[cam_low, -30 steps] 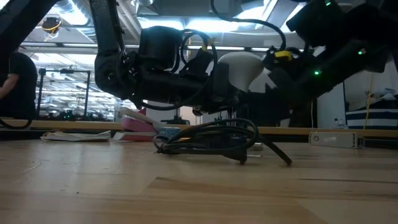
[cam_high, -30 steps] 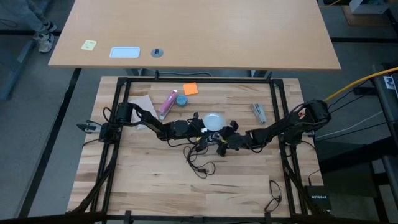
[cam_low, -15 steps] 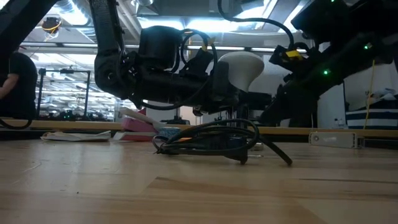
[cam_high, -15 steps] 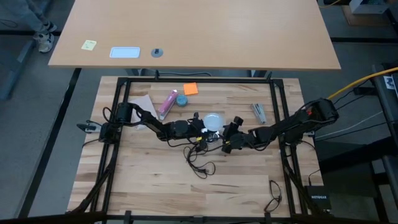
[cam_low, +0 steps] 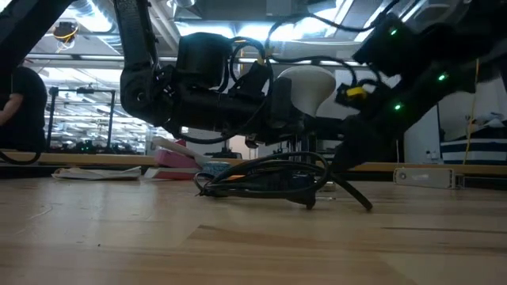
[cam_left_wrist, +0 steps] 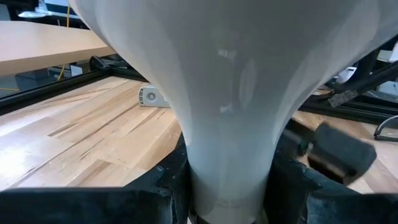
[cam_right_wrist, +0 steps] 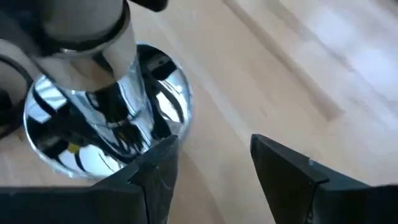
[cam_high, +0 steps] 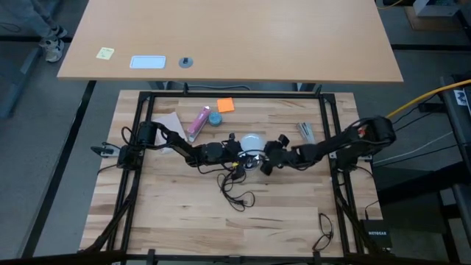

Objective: Screw lightbulb
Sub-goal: Remove the lightbulb from the lamp

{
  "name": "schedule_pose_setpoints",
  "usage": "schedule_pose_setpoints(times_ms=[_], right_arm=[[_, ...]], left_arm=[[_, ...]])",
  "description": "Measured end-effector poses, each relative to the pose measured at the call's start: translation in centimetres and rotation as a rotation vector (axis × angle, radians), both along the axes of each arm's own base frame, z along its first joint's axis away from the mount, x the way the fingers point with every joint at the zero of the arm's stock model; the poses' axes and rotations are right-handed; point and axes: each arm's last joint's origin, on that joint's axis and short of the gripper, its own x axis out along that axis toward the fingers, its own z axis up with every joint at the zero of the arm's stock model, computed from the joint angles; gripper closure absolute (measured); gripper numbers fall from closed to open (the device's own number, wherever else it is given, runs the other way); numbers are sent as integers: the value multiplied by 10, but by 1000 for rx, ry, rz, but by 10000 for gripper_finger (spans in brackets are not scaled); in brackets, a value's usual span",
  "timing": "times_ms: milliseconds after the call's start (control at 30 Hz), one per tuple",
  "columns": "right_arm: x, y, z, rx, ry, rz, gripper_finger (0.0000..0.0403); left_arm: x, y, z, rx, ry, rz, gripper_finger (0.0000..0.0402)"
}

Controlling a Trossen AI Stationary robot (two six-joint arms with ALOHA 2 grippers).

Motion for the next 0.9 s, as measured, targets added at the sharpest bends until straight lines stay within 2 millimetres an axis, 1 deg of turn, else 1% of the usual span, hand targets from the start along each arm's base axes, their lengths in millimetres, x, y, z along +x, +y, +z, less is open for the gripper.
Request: schedule_pose_setpoints(times_ms=[200,333,500,600,900], right_arm=[[12,-13,-15,73,-47,-5,194],[15,-11,-18,90,-60,13,194],[14,-3,-19,100,-43,51,194],[15,3,-18,105,-64,79,194],[18,2,-15,76,-128,67,194]], left_arm=[[0,1,0,-6,-1,12,263],[-1,1,0,-3,1,27,263],[-1,2,0,4,3,44,263],[-1,2,0,4,3,43,263],[-1,3,0,6,4,57,263]])
